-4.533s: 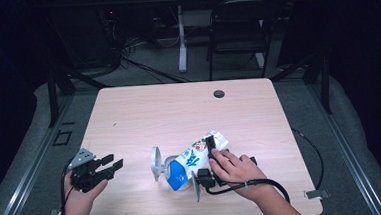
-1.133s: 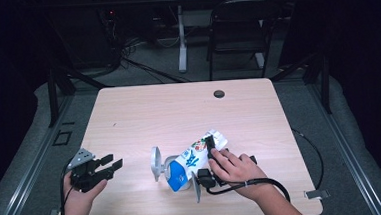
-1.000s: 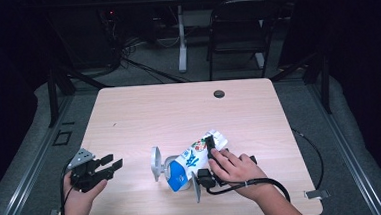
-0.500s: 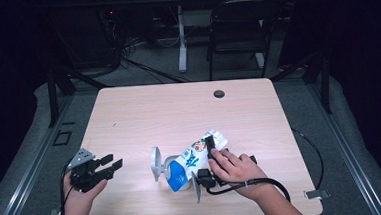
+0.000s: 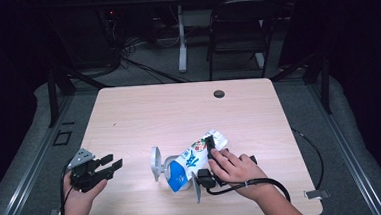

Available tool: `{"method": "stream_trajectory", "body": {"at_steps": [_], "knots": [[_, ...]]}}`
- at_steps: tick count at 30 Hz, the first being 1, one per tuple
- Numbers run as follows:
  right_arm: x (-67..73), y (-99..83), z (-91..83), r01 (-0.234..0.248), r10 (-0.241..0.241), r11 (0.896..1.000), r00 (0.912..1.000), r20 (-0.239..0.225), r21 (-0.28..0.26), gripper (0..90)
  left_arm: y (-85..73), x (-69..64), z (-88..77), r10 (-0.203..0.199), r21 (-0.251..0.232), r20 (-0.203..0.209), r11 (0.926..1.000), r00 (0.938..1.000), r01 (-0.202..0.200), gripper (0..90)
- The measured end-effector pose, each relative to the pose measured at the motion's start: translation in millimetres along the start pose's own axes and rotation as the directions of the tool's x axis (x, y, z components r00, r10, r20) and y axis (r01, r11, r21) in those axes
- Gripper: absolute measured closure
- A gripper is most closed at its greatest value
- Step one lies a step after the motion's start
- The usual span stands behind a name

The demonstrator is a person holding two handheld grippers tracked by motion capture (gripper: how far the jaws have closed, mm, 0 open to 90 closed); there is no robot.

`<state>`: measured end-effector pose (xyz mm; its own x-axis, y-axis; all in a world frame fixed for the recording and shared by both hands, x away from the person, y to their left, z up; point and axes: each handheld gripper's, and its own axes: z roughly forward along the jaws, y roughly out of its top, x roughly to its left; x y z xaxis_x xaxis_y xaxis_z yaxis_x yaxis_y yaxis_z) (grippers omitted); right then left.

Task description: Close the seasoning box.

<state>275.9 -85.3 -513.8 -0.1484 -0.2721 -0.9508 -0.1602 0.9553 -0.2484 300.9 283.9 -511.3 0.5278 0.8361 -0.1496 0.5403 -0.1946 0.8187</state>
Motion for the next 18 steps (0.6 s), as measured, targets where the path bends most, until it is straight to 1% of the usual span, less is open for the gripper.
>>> {"method": "stream_trajectory", "body": {"at_steps": [5, 6, 14, 18], "knots": [[-0.4, 0.0, 0.1, 0.005, -0.005, 1.000, 1.0000, 0.000, -0.001, 51.1, 0.1, -0.5, 0.4, 0.001, -0.002, 0.001, 1.0000, 1.0000, -0.001, 52.9], [-0.5, 0.1, 0.2, 0.006, -0.006, 1.000, 1.0000, 0.000, -0.002, 51.1, -0.3, -0.8, 1.3, 0.002, -0.010, -0.001, 0.9999, 1.0000, -0.002, 52.9], [-1.0, 0.1, 0.3, 0.011, -0.011, 1.000, 0.9999, 0.002, -0.004, 51.2, -0.1, -0.2, 0.4, 0.001, 0.002, 0.001, 1.0000, 1.0000, -0.001, 52.9], [-1.5, 0.0, 0.6, 0.014, -0.014, 1.000, 0.9999, 0.002, -0.009, 51.5, -0.5, -0.4, 1.2, 0.000, -0.004, 0.003, 1.0000, 1.0000, 0.000, 52.9]]}}
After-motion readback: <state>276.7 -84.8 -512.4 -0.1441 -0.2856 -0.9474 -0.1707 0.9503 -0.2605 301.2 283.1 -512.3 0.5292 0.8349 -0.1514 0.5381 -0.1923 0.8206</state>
